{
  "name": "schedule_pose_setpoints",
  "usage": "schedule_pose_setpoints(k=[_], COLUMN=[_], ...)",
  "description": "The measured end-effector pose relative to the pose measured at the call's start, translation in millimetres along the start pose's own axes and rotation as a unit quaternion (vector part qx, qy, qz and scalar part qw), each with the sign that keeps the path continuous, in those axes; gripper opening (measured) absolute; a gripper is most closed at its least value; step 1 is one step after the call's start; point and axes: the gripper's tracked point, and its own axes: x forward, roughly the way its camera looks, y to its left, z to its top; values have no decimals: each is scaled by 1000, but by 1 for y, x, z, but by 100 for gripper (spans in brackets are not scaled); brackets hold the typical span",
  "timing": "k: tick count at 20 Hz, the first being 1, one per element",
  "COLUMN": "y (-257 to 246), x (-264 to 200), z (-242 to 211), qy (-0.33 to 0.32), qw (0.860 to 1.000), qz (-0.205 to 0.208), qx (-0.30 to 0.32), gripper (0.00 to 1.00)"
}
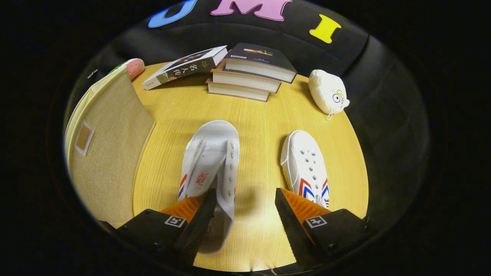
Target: Open the storage box then place both shoes into the box .Put the left shoe in first, then the right shoe, with the right side of both shoes facing outward in a uniform manner.
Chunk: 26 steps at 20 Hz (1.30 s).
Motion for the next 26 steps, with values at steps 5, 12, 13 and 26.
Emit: schedule_pose_setpoints(k=[5, 12, 13, 26], y=[24, 28, 30, 29], x=[23, 17, 13, -150], z=[-1, -2, -3, 69], qy=[33, 54, 59, 19], qw=[994, 977, 975, 958], qz=[72, 121, 126, 182], qx=[71, 166, 172, 221], gripper=[56, 6, 6, 6])
